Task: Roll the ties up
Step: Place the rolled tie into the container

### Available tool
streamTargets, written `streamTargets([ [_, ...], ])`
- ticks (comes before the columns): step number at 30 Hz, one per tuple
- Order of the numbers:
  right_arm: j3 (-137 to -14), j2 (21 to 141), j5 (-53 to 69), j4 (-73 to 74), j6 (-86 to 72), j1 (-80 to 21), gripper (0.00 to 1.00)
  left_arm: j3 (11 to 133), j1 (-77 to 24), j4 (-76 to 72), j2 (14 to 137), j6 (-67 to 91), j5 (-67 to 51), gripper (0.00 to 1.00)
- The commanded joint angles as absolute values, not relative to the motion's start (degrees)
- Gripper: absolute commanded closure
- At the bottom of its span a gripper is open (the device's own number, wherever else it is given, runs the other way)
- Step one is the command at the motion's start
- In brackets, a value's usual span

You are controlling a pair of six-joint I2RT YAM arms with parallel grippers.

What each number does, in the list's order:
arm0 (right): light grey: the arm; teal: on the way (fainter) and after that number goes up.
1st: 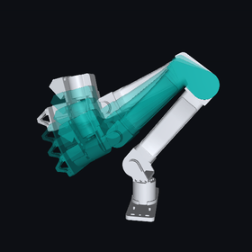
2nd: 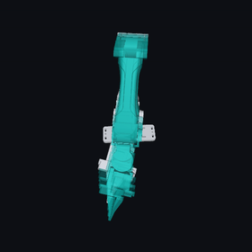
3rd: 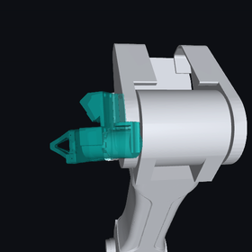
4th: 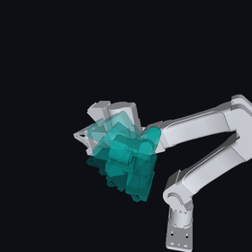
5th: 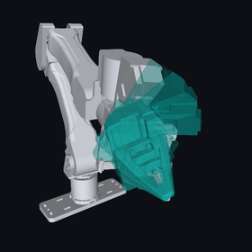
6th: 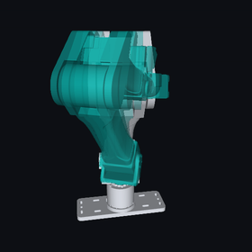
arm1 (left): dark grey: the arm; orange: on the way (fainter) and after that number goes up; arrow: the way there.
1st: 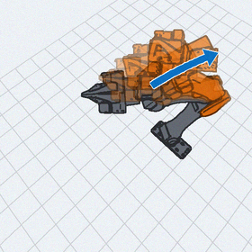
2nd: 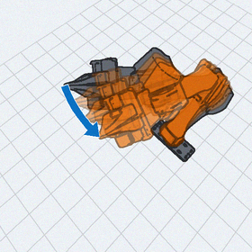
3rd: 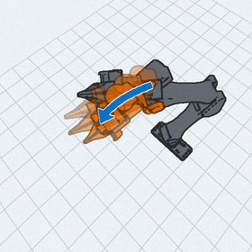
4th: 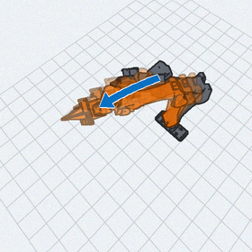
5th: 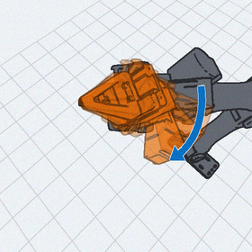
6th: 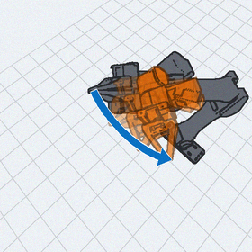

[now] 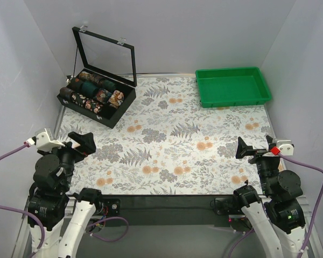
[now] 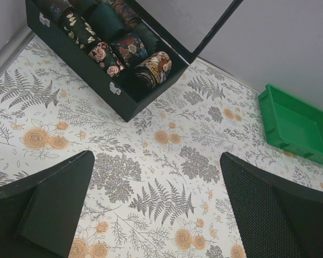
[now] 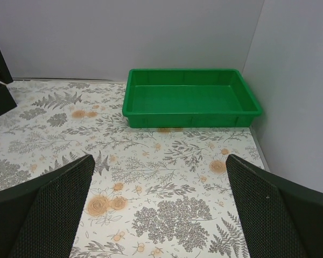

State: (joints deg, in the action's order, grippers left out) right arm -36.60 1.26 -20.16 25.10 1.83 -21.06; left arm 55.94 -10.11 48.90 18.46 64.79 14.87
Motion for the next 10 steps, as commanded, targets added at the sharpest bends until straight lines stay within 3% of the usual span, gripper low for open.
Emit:
streamTargets([
  [1, -36.12, 1.14, -19.95, 21.36, 3.78, -21.0, 0.02, 55.46, -10.55, 48.43, 21.18, 64.16, 17.49, 0.02],
  [10, -34.9, 2.11, -18.9, 19.43, 3.96, -20.92, 0.02, 52.91, -10.55, 43.6, 23.28, 63.19, 16.0, 0.02],
])
